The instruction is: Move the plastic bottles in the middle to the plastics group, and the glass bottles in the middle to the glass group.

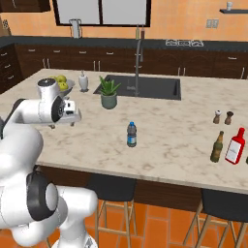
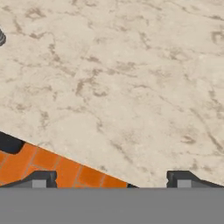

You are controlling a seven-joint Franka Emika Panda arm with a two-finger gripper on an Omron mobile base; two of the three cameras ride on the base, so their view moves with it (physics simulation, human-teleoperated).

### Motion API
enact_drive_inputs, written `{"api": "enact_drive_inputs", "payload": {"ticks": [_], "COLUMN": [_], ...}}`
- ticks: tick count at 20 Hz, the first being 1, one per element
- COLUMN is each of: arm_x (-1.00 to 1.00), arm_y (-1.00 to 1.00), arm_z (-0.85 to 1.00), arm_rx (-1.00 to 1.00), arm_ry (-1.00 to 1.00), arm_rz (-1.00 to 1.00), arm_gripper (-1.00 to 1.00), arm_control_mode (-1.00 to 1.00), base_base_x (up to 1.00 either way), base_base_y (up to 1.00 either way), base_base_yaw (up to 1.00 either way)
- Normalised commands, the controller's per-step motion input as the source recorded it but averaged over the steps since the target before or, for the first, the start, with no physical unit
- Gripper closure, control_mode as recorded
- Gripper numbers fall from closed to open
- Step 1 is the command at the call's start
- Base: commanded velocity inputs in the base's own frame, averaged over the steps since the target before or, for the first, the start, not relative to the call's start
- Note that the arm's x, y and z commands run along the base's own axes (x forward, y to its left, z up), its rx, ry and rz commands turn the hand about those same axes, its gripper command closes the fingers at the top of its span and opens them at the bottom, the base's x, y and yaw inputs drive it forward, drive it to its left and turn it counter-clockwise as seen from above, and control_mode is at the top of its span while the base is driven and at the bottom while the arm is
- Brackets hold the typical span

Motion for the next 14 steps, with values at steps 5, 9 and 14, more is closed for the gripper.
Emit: {"api": "enact_drive_inputs", "payload": {"ticks": [5,9,14], "arm_x": [-0.01,0.03,0.19], "arm_y": [-0.86,-0.76,-0.76], "arm_z": [0.09,0.12,0.08], "arm_rx": [-0.16,-0.12,-0.01], "arm_ry": [0.21,0.18,0.11], "arm_rz": [-0.24,-0.18,-0.19], "arm_gripper": [-1.0,-1.0,-1.0], "arm_control_mode": [-1.0,-1.0,-1.0], "base_base_x": [0.0,0.0,0.0], "base_base_y": [0.0,0.0,0.0], "base_base_yaw": [0.0,0.0,0.0]}}
